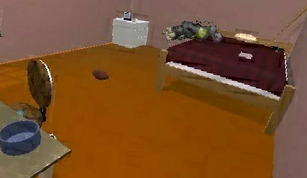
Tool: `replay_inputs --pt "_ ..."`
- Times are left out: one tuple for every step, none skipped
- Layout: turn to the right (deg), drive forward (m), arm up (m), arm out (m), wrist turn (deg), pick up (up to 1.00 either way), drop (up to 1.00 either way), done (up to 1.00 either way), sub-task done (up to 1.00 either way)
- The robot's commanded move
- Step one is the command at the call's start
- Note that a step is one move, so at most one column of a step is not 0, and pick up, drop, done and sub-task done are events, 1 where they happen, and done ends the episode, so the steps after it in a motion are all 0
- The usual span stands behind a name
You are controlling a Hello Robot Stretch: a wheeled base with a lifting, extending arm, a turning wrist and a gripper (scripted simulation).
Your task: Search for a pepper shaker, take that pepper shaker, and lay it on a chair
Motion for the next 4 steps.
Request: replay_inputs --pt "15.0 0.00 0.00 0.00 0.0 0.00 0.00 0.00 0.00" --pt "-45.0 0.00 0.00 0.00 0.0 0.00 0.00 0.00 0.00" --pt "-45.0 0.00 0.00 0.00 0.0 0.00 0.00 0.00 0.00" --pt "-45.0 0.00 0.00 0.00 0.0 0.00 0.00 0.00 0.00"
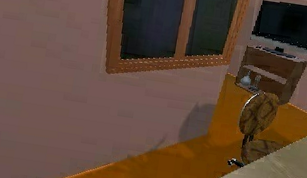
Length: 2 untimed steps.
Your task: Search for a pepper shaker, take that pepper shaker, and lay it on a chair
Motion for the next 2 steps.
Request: replay_inputs --pt "-9.0 0.00 0.00 0.00 0.0 0.00 0.00 0.00 0.00" --pt "0.0 0.00 0.00 0.30 0.0 0.00 0.00 0.00 0.00"
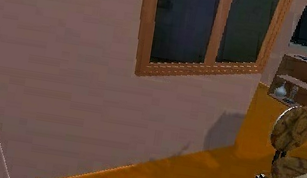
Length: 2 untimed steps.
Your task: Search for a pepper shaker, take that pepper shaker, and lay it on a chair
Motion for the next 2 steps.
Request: replay_inputs --pt "0.0 0.00 0.00 0.00 45.0 0.00 0.00 0.00 0.00" --pt "0.0 0.00 0.00 0.00 24.0 0.00 0.00 0.00 0.00"
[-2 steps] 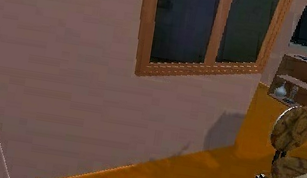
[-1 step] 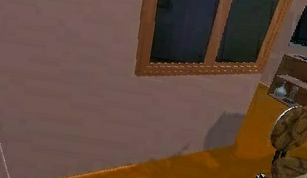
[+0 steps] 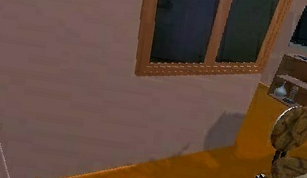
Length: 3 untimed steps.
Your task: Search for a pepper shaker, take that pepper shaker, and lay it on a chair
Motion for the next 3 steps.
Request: replay_inputs --pt "0.0 0.00 -0.38 0.00 0.0 0.00 0.00 0.00 0.00" --pt "0.0 0.00 -0.32 0.00 0.0 0.00 0.00 0.00 0.00" --pt "0.0 0.00 0.00 0.00 0.0 0.00 1.00 0.00 0.00"
